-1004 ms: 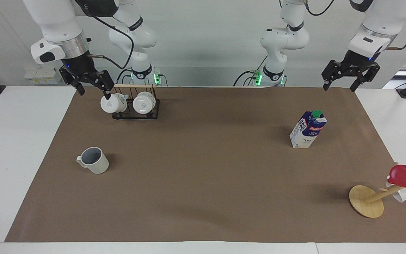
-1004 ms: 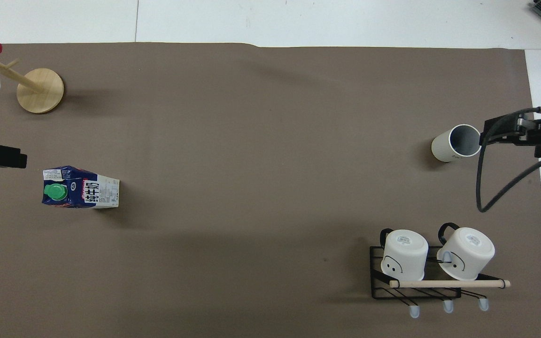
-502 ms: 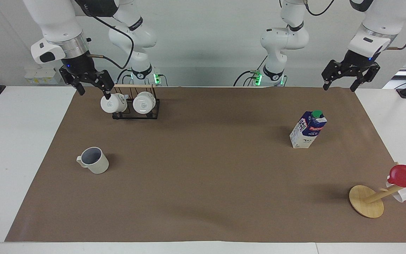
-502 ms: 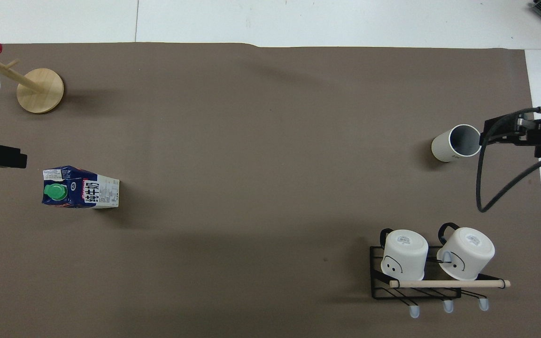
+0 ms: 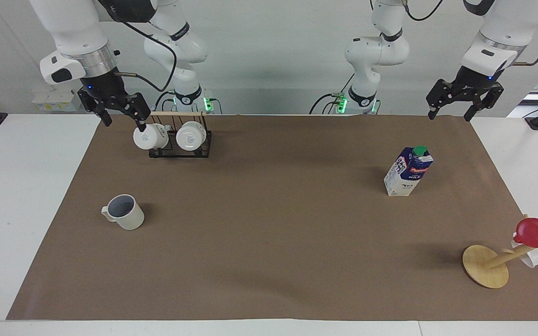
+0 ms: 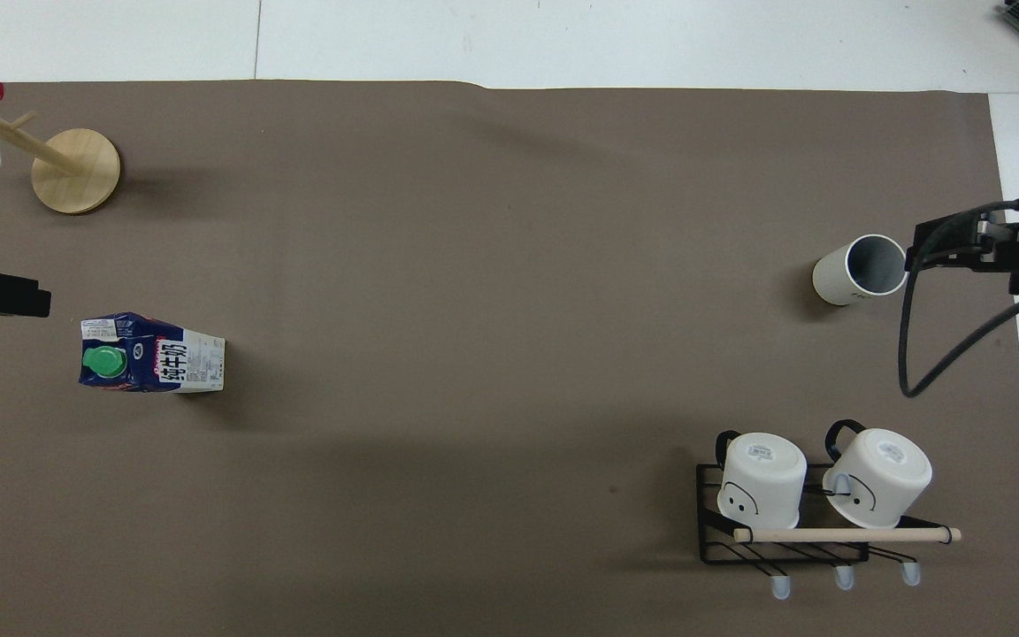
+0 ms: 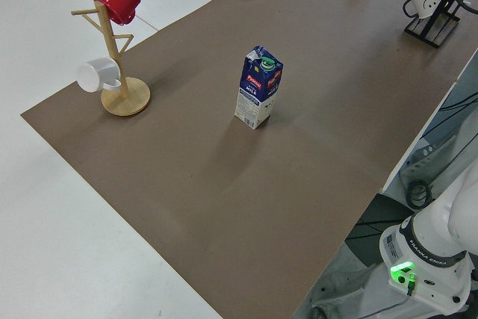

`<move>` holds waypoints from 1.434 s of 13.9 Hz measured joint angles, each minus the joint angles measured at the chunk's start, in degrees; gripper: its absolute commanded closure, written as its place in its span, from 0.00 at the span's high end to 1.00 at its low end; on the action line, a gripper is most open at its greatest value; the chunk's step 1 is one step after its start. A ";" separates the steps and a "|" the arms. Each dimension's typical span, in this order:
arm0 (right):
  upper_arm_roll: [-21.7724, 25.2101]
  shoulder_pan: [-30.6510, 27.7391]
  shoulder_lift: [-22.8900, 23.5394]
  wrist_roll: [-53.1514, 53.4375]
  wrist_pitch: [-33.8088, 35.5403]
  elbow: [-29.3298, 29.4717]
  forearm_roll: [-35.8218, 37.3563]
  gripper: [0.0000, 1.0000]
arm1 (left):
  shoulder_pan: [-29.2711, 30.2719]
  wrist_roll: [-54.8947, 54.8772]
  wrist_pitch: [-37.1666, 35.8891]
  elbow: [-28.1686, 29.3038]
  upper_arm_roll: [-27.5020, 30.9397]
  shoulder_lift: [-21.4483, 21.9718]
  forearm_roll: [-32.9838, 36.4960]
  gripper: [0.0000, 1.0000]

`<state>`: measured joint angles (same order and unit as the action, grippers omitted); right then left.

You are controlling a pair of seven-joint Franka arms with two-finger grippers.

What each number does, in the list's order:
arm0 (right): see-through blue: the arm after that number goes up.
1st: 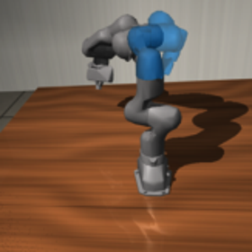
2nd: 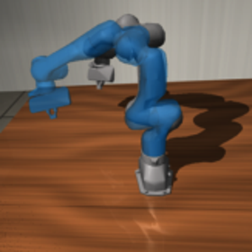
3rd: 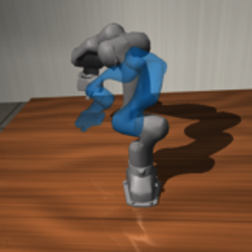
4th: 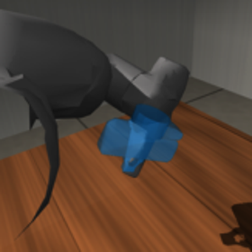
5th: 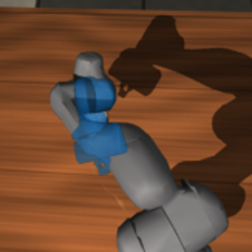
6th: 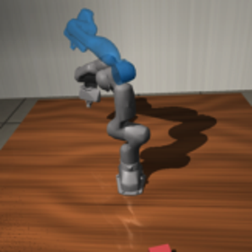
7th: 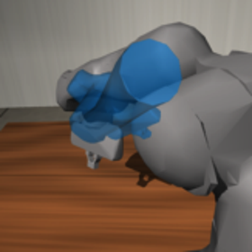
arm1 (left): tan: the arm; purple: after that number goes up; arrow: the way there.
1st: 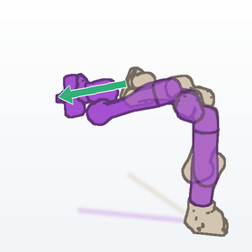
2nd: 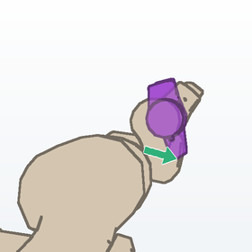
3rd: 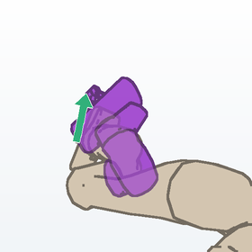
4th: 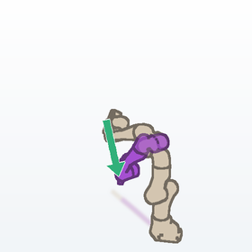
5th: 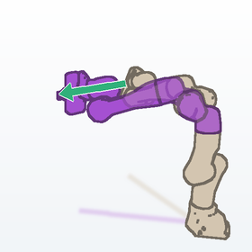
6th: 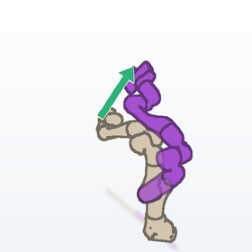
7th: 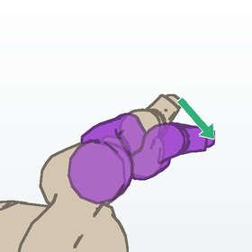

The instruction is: Place cup and milk on table

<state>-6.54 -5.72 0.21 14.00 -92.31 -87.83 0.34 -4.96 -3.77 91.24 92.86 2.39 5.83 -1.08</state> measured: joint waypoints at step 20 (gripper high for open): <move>0.17 -1.43 9.03 -3.80 -19.66 -9.42 1.24 1.00 | 0.01 0.11 -2.43 0.00 -1.00 0.00 -0.03 1.00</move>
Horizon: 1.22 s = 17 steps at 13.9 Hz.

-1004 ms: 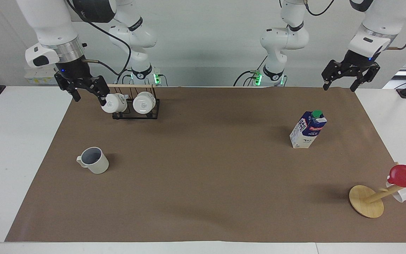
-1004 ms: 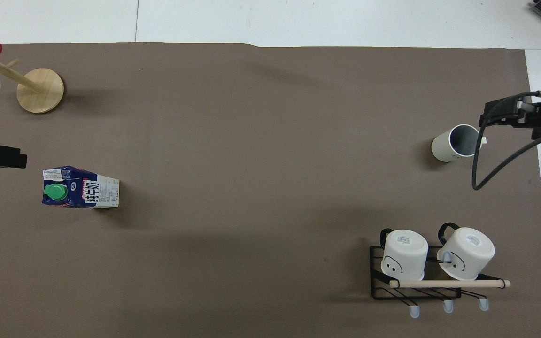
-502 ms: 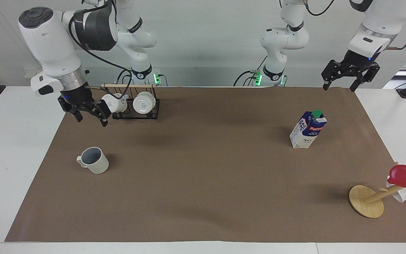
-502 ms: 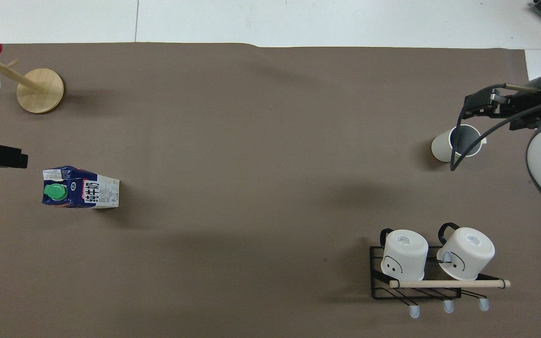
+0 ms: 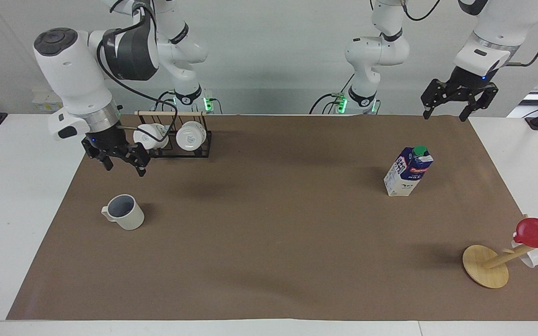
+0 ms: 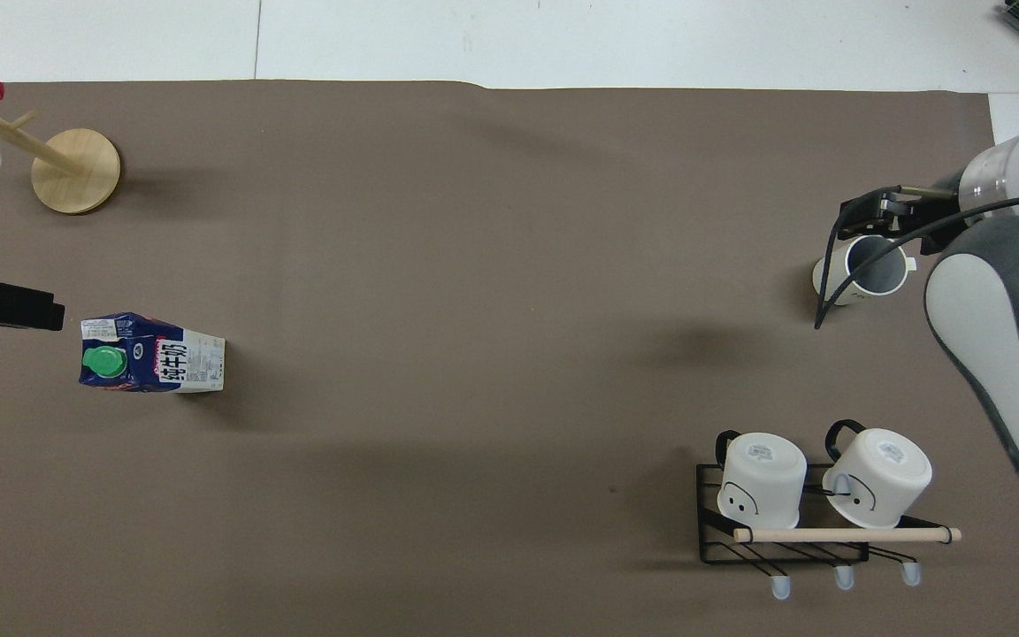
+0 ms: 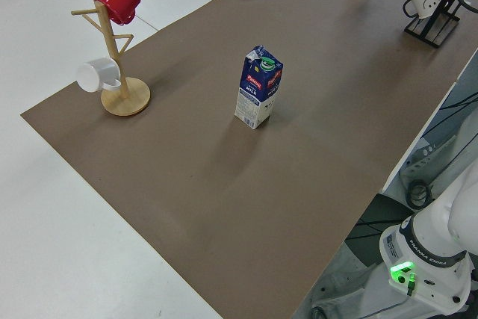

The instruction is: Place cup and milk on table

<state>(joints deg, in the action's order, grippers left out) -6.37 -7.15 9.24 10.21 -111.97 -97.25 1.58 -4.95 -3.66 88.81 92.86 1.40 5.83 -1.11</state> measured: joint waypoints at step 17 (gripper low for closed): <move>0.13 -3.88 7.71 -8.64 -23.67 -13.17 2.69 0.30 | 0.00 -0.02 -1.24 5.37 -0.01 3.55 0.00 1.00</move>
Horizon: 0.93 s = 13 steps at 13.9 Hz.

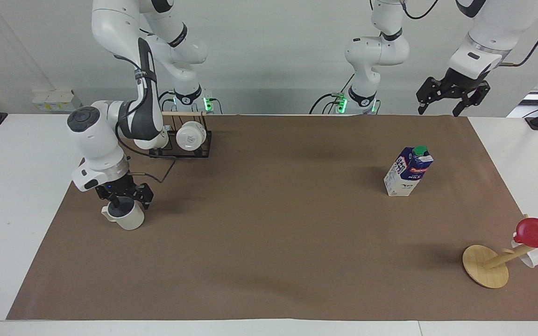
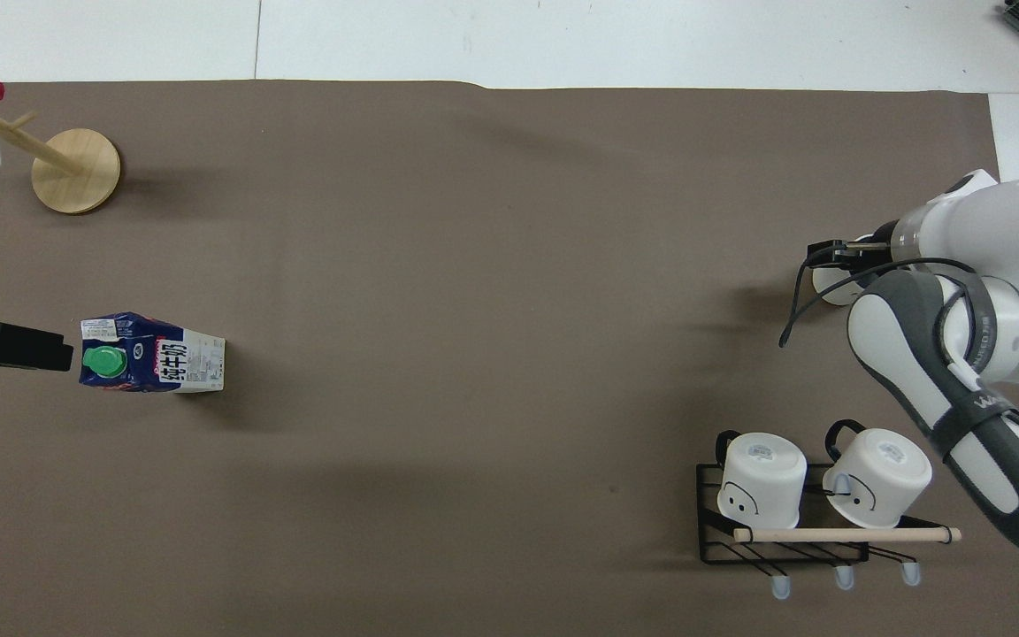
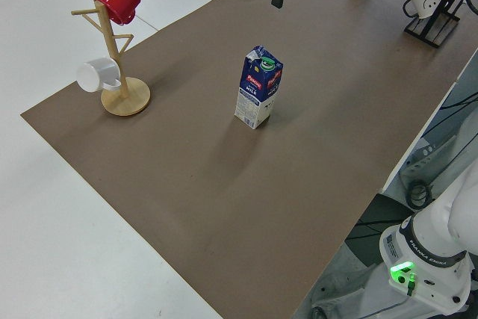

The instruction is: Place cup and milk on table

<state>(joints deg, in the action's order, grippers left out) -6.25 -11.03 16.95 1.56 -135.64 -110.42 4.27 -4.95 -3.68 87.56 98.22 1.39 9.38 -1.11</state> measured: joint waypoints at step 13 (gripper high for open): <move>-0.13 1.92 -1.57 2.08 2.05 1.20 0.34 0.00 | 0.01 0.00 2.79 4.32 0.69 0.38 0.00 1.00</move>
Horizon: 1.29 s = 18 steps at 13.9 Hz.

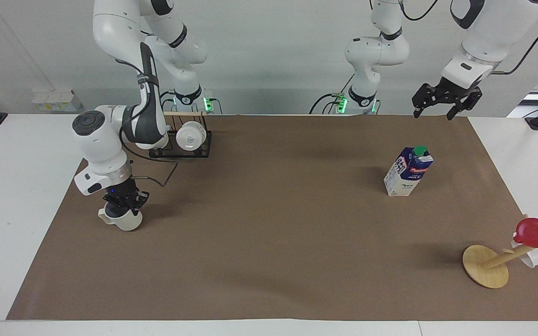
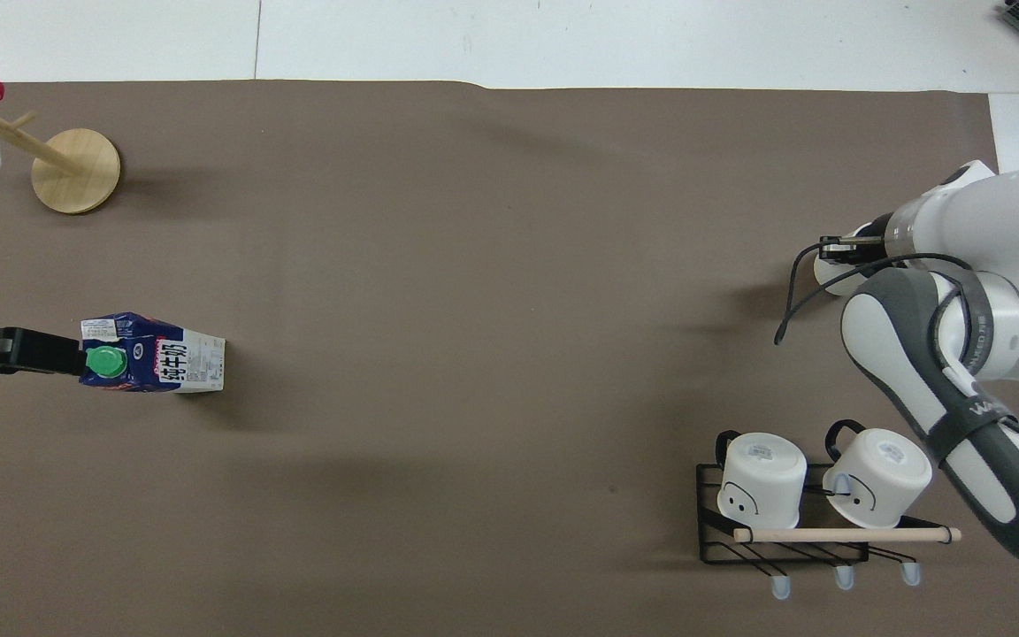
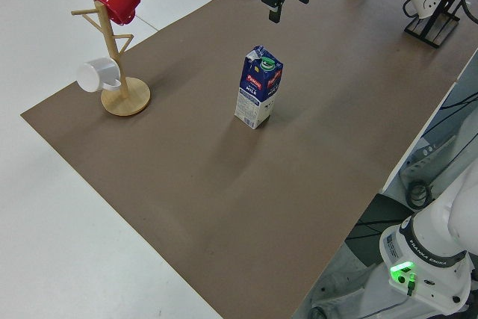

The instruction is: Place cup and milk on table

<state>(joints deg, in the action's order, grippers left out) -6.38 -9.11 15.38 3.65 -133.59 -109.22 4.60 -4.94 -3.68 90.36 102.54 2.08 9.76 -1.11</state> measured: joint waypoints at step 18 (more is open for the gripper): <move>-0.40 27.19 2.70 30.51 15.69 17.85 1.55 0.00 | 0.09 -3.76 16.38 15.93 0.42 5.59 0.00 1.00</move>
<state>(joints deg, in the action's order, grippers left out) -6.78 18.08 18.08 34.16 -117.90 -91.37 6.16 -4.85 -7.44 106.74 118.47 2.50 15.35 -1.11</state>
